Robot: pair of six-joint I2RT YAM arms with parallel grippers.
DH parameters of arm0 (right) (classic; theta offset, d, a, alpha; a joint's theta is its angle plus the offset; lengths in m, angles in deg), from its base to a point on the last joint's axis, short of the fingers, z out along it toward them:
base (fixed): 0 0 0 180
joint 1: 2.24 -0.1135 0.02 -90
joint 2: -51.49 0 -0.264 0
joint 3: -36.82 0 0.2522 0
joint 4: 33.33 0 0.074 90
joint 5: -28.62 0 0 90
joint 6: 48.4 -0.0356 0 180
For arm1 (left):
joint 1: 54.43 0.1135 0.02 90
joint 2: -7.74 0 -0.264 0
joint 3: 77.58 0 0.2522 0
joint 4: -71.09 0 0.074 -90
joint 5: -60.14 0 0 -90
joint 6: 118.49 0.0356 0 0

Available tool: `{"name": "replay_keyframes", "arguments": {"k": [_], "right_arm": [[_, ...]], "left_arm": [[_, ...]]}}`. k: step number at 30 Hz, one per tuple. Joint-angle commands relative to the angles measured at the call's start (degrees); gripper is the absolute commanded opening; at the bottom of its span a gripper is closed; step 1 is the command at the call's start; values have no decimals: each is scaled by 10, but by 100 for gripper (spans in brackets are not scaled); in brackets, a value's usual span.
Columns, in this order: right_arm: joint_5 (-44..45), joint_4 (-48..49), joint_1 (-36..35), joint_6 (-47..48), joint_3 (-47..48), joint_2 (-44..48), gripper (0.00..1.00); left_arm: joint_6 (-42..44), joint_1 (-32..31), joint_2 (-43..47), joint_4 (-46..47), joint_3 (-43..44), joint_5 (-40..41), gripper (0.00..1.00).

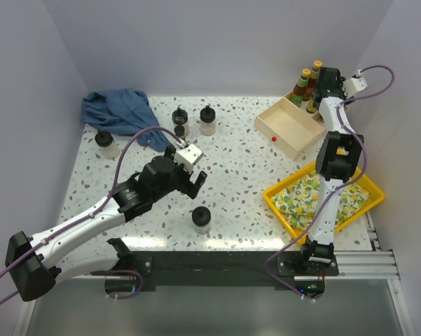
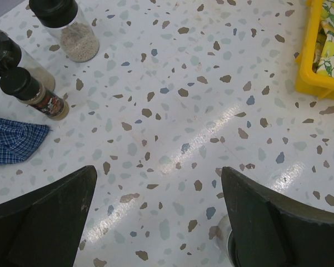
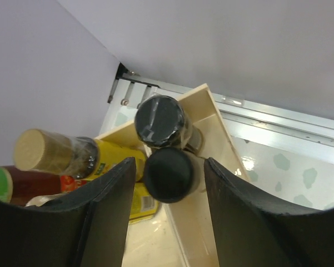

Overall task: Organize the condiment bottles
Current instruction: Place the bottle in the storage box.

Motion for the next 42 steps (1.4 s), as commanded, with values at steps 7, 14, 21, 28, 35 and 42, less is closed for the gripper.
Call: {"name": "replay_keyframes", "arguments": {"k": [7,14,21,28,35,42], "right_arm": [[-14,50,-1,12,-20,37,58],[-54,121,-7,21,-178,144,61],[-96,178,-7,42,-297,228,76],[-162,161,-8,42,-352,270,82],[-277,95,-48,105,-362,301,82],[-356,79,-122,203,-456,443,83]], "left_arm": [[11,-2,1,8,19,1,100],[13,-2,15,8,17,29,100],[11,-3,34,15,9,65,100],[10,-2,29,15,9,72,100],[9,-3,43,22,2,131,100],[-4,-3,65,35,-11,225,100]]}}
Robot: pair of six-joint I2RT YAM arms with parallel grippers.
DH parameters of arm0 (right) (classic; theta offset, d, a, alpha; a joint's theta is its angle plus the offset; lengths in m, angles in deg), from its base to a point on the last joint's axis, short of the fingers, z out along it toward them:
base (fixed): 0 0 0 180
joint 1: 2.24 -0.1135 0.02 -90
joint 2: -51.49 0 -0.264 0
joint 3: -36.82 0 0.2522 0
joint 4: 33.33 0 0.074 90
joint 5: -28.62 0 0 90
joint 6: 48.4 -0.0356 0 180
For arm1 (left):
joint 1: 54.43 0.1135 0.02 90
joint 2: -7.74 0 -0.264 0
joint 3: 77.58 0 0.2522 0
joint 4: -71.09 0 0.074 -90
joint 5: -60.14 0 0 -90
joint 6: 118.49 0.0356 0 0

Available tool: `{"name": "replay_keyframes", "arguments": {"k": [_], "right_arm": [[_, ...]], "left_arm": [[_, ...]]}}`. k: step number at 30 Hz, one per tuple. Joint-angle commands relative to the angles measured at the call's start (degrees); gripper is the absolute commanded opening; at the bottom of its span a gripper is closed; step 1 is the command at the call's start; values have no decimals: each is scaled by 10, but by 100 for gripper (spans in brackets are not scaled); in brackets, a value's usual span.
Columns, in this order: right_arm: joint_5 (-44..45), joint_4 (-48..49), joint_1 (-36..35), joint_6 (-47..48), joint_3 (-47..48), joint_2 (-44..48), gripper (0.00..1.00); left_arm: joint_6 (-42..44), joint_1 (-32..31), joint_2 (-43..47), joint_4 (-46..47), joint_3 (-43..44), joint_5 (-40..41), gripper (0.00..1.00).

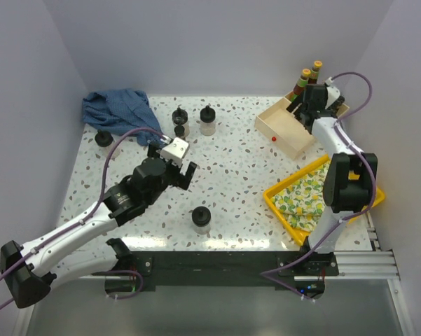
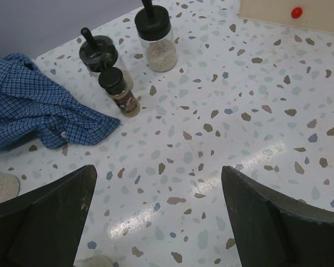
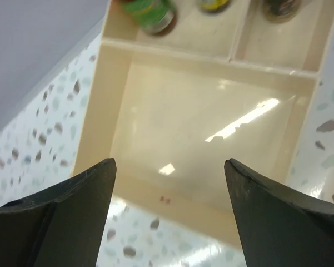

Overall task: Organize the condiment bottles
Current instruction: Place the bottle in the storage box, then pick up the bottle from the center of the board.

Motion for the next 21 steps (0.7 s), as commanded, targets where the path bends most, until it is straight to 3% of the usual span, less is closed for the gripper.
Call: {"name": "replay_keyframes", "arguments": {"k": [1,2,4,8,16,21], "right_arm": [[-104,-8,-44,78,-56,126,83],[-169,-16,-60,94,-64,153,82],[-212,-43,-97,109,-81,170,82],[-255,-51,-165,121,-122,204,81],[-314,-1,-254,71,-265,349,80],[-325,25,-257,107,-347,440,81]], "left_arm": [[-7,-2,20,32,-12,90,100],[-7,-2,22,36,-13,115,100],[-17,-2,26,36,-16,157,100],[-38,1,21,34,-16,163,97],[-150,134,-64,3,64,-56,91],[-147,210,-163,18,129,-82,92]]}}
